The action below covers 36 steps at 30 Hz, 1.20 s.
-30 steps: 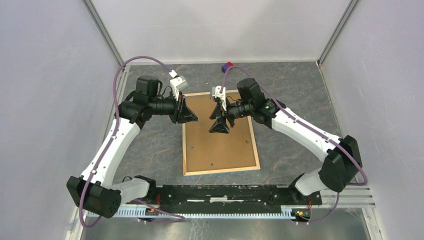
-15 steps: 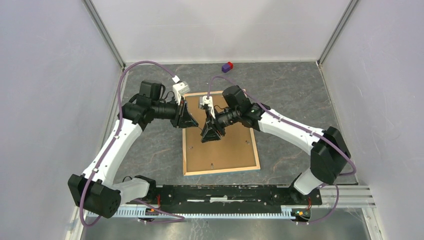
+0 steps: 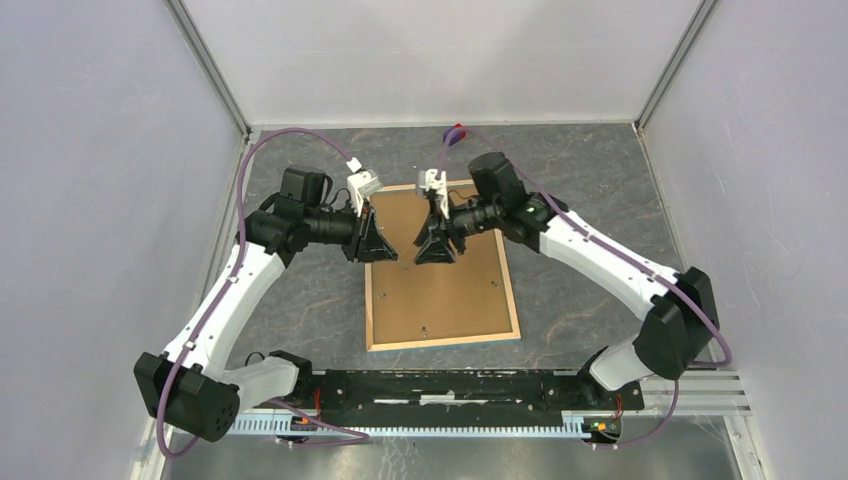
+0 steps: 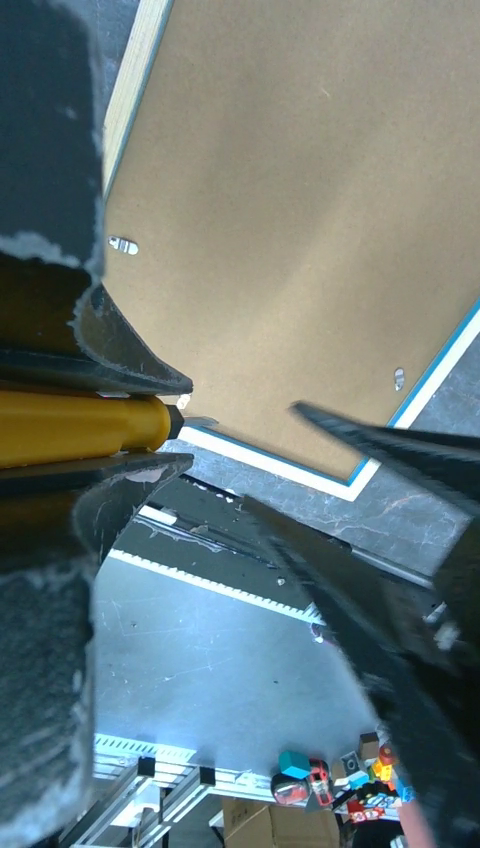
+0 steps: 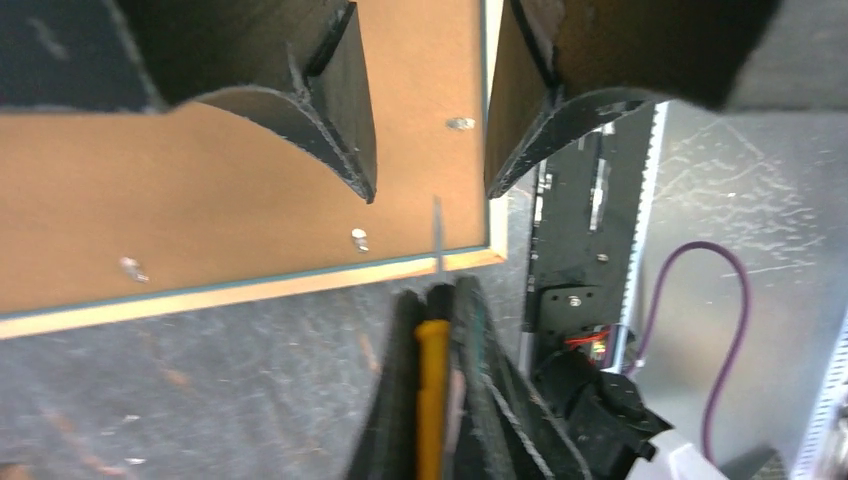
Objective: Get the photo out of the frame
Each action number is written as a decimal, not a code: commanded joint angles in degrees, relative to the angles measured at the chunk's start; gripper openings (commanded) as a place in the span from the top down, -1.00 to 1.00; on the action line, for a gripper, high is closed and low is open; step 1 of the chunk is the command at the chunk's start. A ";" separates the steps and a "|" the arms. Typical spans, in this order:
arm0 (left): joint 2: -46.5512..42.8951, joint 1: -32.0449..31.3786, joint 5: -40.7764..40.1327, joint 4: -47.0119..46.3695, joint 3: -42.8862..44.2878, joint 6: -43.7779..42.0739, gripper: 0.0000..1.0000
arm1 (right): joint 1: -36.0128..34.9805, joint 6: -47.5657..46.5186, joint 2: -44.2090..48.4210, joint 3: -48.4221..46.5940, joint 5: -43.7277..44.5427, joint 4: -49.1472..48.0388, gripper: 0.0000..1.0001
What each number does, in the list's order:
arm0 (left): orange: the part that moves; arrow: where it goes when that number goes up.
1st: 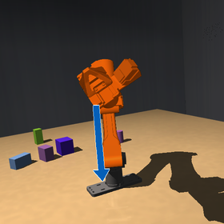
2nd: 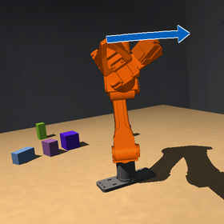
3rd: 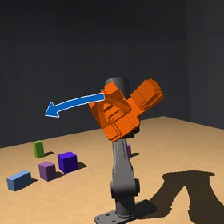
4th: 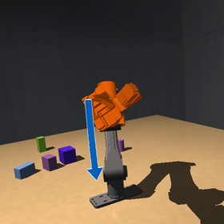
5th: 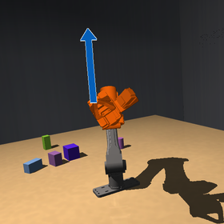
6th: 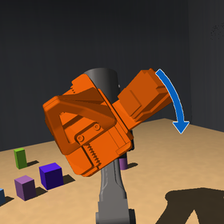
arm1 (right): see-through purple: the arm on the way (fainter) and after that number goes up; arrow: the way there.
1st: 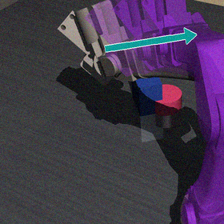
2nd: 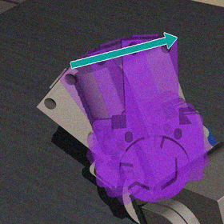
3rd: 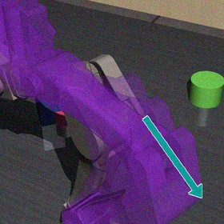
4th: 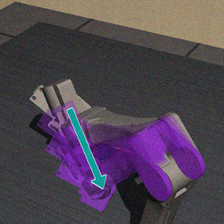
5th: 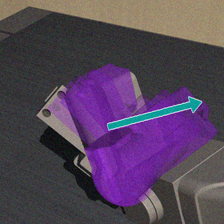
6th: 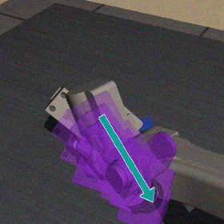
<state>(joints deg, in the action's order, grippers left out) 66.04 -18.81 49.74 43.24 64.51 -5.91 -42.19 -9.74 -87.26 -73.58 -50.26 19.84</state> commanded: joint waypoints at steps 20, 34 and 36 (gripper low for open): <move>-1.03 -1.28 7.07 -1.31 -0.79 2.79 0.96 | -4.04 1.05 -1.10 -0.42 0.23 -2.36 0.01; -1.34 -1.36 6.02 -4.16 -2.52 4.63 0.95 | -4.36 4.90 -4.22 -2.22 -2.56 -5.70 0.76; -1.31 -1.42 5.39 -4.29 -2.55 4.90 0.86 | -4.07 4.90 -4.02 -2.20 -2.74 -5.52 1.00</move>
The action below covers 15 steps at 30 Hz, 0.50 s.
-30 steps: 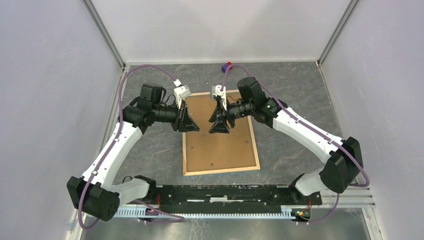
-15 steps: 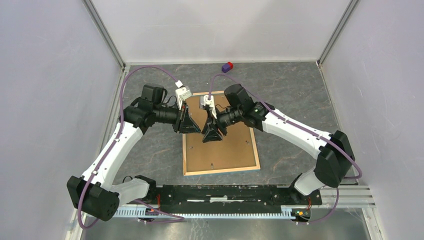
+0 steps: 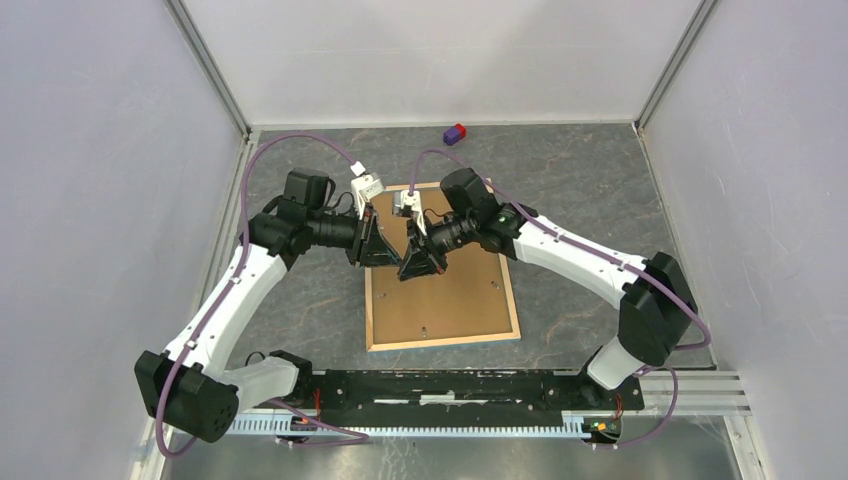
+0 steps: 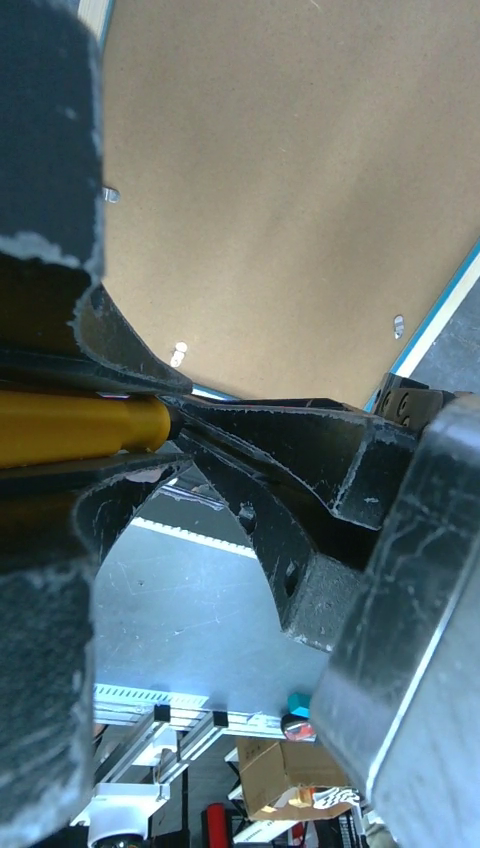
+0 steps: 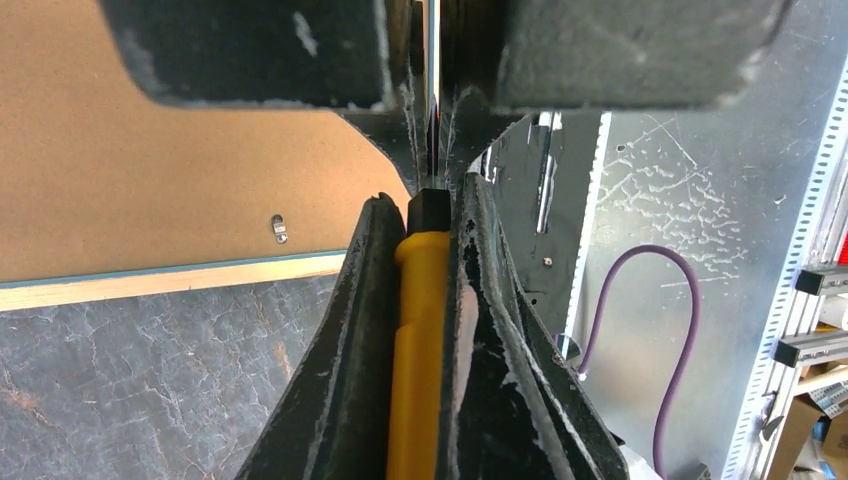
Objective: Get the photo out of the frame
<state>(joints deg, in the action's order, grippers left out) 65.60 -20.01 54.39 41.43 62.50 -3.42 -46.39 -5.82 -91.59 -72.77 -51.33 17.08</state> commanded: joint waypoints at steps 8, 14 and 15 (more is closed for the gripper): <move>-1.25 1.38 -6.01 -6.20 1.28 8.13 -0.91 | 7.10 -1.49 4.03 2.30 -1.75 -1.37 1.00; -1.55 3.91 -16.08 -9.18 1.27 10.33 -1.00 | 17.83 -8.13 7.60 7.14 -0.07 4.95 1.00; -1.61 4.36 -18.24 -9.86 0.99 10.57 -1.00 | 20.65 -9.29 7.91 7.67 0.36 6.05 1.00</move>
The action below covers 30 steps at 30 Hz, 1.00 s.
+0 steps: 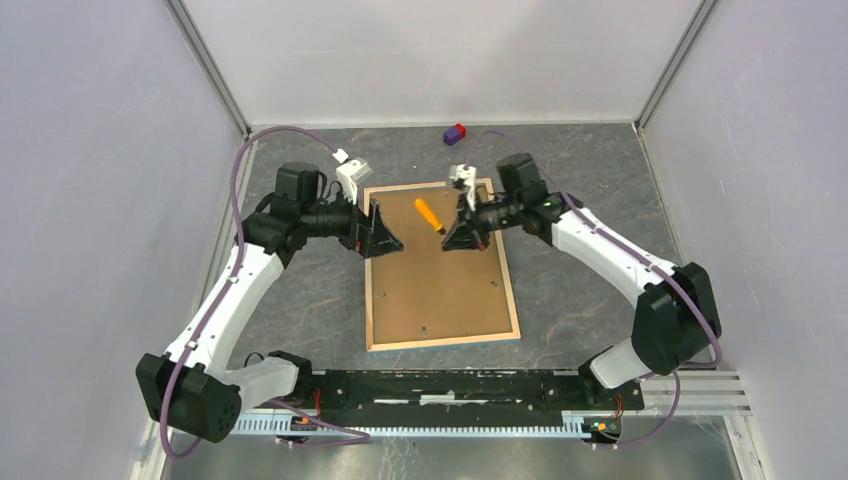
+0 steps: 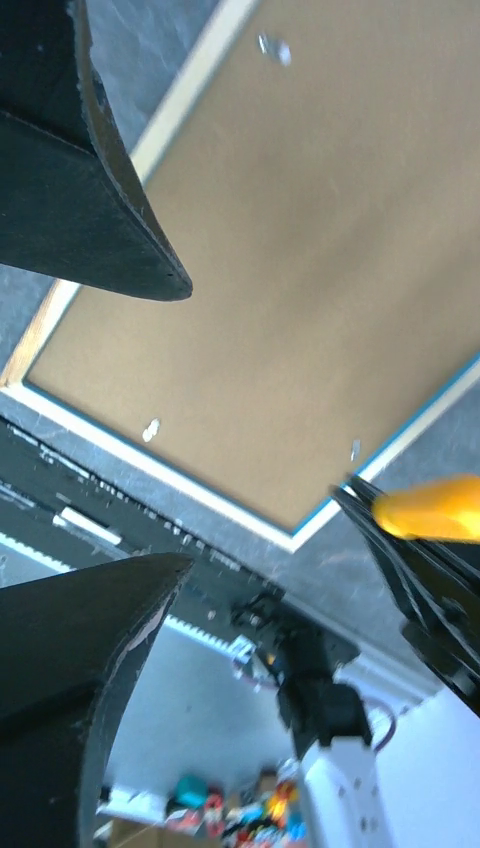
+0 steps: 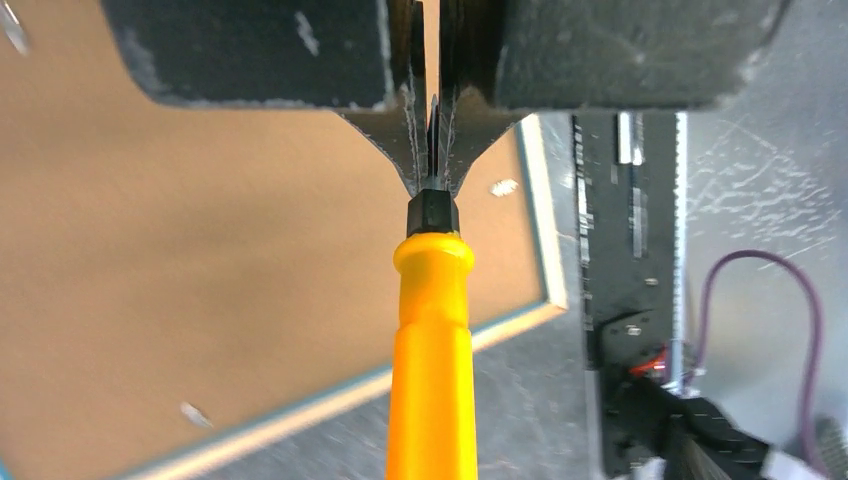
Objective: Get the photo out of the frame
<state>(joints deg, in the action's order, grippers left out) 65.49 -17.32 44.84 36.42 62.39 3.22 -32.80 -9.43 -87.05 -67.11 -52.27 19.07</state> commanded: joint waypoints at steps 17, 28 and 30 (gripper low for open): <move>2.22 5.63 -25.33 -4.40 0.23 4.20 -1.00 | 46.65 -21.75 -8.05 5.47 19.13 12.55 1.00; 1.14 5.72 -26.38 -5.18 -1.51 4.50 -1.00 | 51.16 -24.40 -15.67 3.05 28.95 10.28 1.00; 0.53 5.71 -26.32 -6.06 -2.40 4.51 -1.00 | 51.30 -24.43 -16.12 2.49 29.67 10.47 1.00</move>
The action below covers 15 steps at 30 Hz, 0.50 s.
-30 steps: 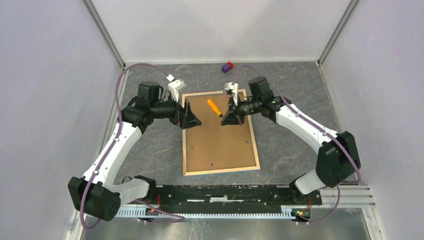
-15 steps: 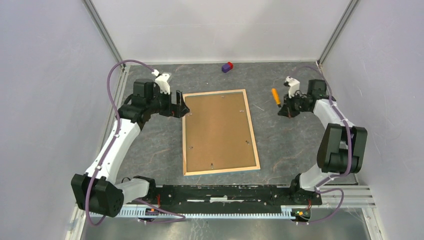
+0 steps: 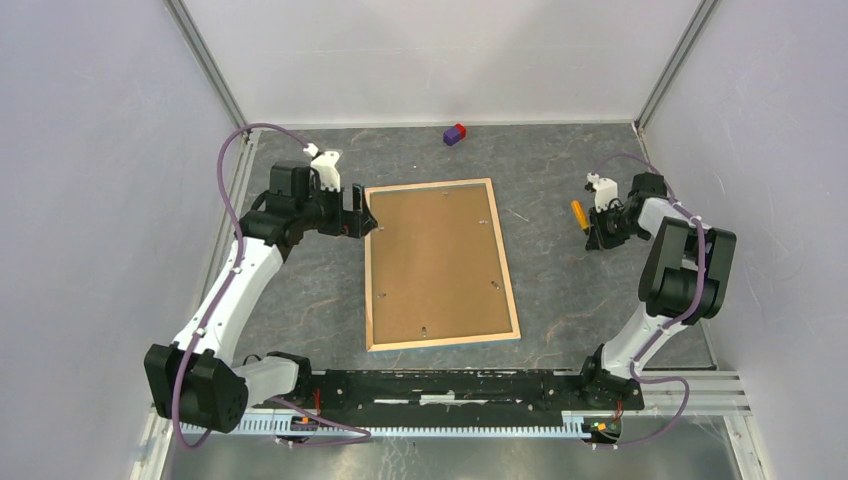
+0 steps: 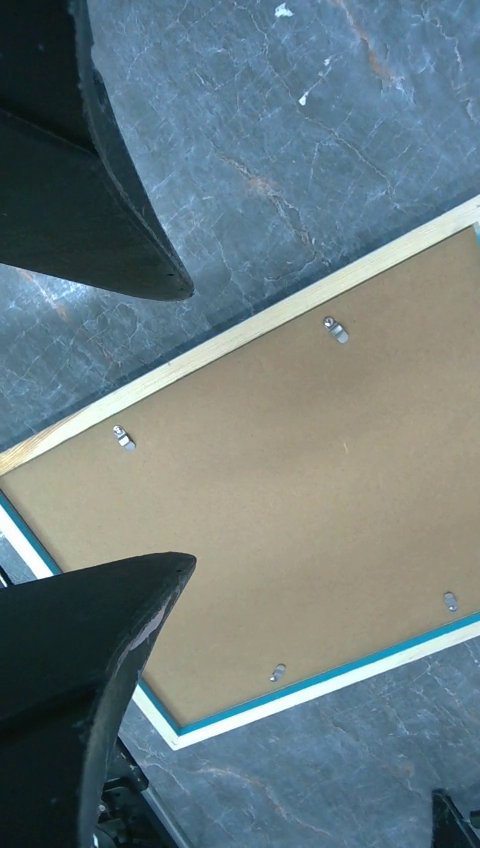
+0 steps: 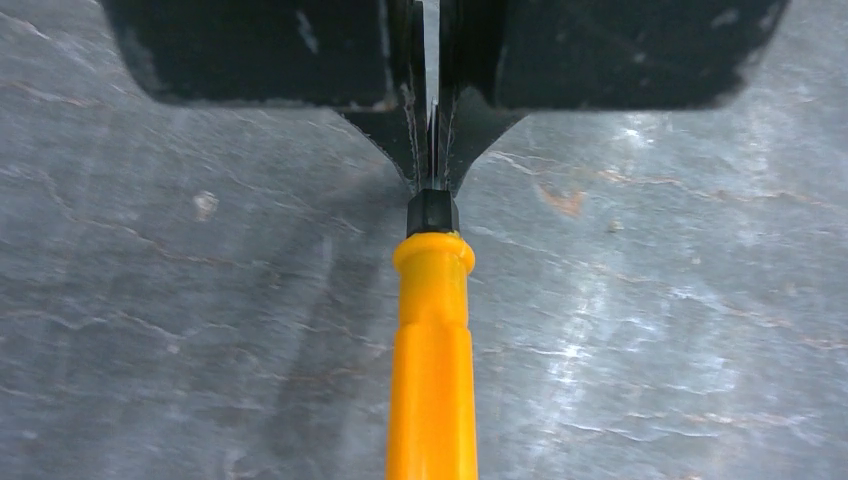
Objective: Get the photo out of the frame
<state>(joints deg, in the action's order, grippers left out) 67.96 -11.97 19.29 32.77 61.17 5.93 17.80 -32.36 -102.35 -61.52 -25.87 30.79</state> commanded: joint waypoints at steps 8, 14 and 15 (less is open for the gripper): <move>-1.87 0.54 -1.36 -2.99 -2.01 1.80 -1.00 | 0.74 -2.37 -3.30 -4.85 6.93 -1.43 0.87; -2.25 0.54 -1.80 -2.90 -2.37 1.71 -1.00 | 0.79 -2.04 -4.52 -6.29 7.98 -1.33 0.64; -2.30 0.60 -1.94 -2.90 -2.45 1.66 -1.00 | 0.74 -2.03 -4.52 -6.32 7.94 -1.25 0.59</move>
<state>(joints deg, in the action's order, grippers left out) 67.31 -11.70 18.20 32.40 59.05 6.04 18.39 -33.39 -105.36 -66.04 -20.47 30.63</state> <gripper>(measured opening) 0.996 0.168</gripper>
